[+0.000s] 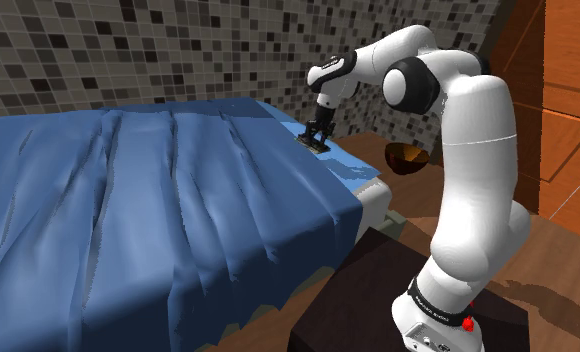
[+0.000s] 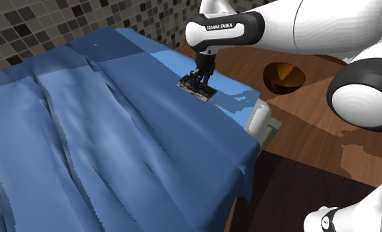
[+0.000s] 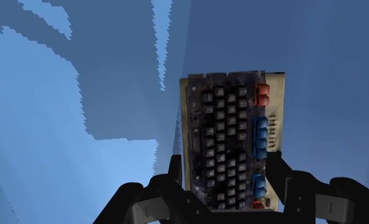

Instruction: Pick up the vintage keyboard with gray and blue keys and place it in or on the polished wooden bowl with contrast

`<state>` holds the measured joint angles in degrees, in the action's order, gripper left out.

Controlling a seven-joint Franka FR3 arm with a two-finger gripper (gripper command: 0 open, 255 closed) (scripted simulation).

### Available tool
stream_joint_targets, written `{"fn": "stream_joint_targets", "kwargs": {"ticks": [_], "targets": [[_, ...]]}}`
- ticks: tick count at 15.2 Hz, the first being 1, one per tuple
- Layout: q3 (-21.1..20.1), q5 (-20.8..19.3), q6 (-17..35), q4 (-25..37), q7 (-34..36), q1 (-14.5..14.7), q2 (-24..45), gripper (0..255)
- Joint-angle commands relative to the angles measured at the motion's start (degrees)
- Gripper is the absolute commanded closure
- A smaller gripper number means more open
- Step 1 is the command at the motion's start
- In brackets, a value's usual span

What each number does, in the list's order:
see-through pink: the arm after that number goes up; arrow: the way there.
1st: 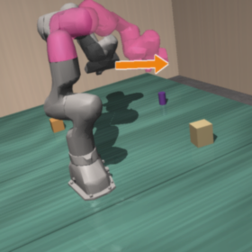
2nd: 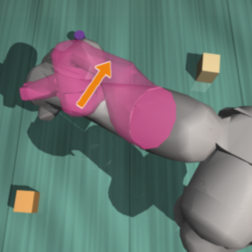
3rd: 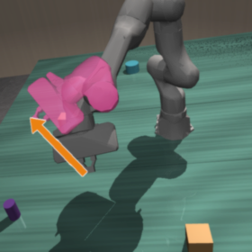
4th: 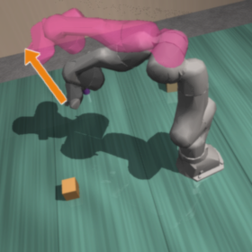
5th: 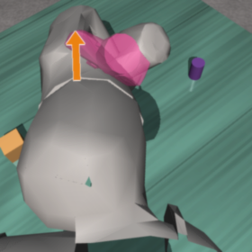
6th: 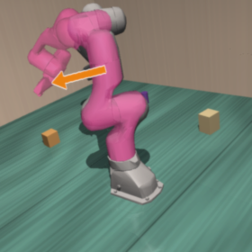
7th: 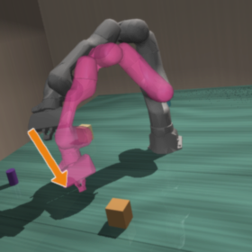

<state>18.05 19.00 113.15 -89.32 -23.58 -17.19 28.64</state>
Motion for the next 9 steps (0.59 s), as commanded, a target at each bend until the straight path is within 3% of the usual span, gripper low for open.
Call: {"fn": "stream_joint_targets", "kwargs": {"ticks": [1,9], "targets": [[0.11,-0.27,-1.26,0.83,0.37,0.04,-0.49,255],[0.53,-1.21,-6.40,4.49,1.61,-0.03,-2.18,255]]}}
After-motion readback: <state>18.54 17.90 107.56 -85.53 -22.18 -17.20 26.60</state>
